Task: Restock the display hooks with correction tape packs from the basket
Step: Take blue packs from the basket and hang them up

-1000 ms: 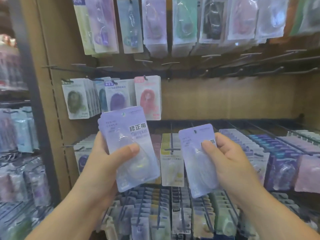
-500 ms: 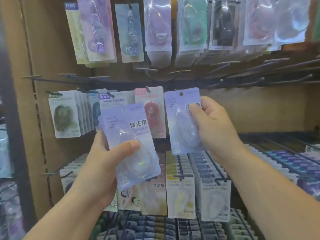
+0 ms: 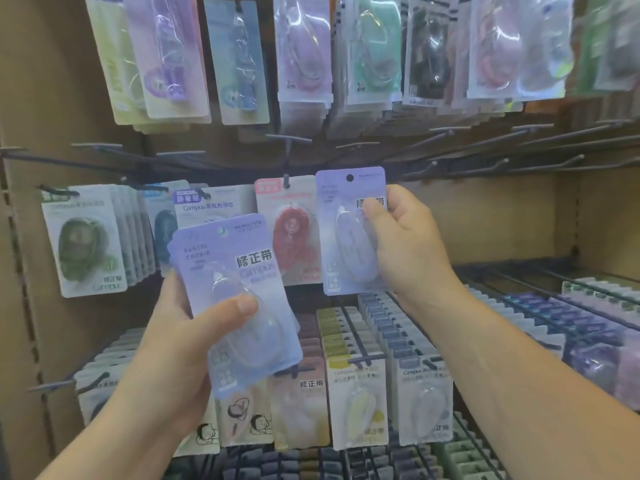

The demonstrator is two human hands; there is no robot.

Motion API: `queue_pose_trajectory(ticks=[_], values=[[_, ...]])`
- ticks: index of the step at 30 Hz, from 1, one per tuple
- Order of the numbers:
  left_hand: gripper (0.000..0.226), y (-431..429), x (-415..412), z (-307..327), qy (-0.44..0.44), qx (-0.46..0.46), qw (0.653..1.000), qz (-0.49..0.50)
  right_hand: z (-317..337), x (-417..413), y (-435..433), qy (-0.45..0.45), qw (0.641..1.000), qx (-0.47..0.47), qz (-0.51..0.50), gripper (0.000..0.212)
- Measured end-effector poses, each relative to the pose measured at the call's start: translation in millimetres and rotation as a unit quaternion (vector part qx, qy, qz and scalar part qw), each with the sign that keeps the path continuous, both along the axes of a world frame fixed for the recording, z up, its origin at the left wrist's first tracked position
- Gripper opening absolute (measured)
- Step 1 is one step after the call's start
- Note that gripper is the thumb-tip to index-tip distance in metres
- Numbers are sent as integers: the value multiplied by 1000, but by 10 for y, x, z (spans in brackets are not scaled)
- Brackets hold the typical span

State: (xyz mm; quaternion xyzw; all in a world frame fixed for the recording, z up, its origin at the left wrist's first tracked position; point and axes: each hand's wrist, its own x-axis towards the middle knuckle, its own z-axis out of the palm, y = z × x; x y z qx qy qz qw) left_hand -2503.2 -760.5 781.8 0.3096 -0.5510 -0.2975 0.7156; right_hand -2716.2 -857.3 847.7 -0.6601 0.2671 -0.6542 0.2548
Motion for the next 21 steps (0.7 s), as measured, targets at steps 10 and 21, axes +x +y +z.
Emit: queue_pose_trajectory(ticks=[10, 21], values=[[72, -25, 46, -49, 5, -11, 1000, 6, -46, 31, -31, 18, 1000, -9, 0, 20], [76, -2, 16, -81, 0, -13, 1000, -3, 48, 123, -362, 85, 992, 16, -87, 20]])
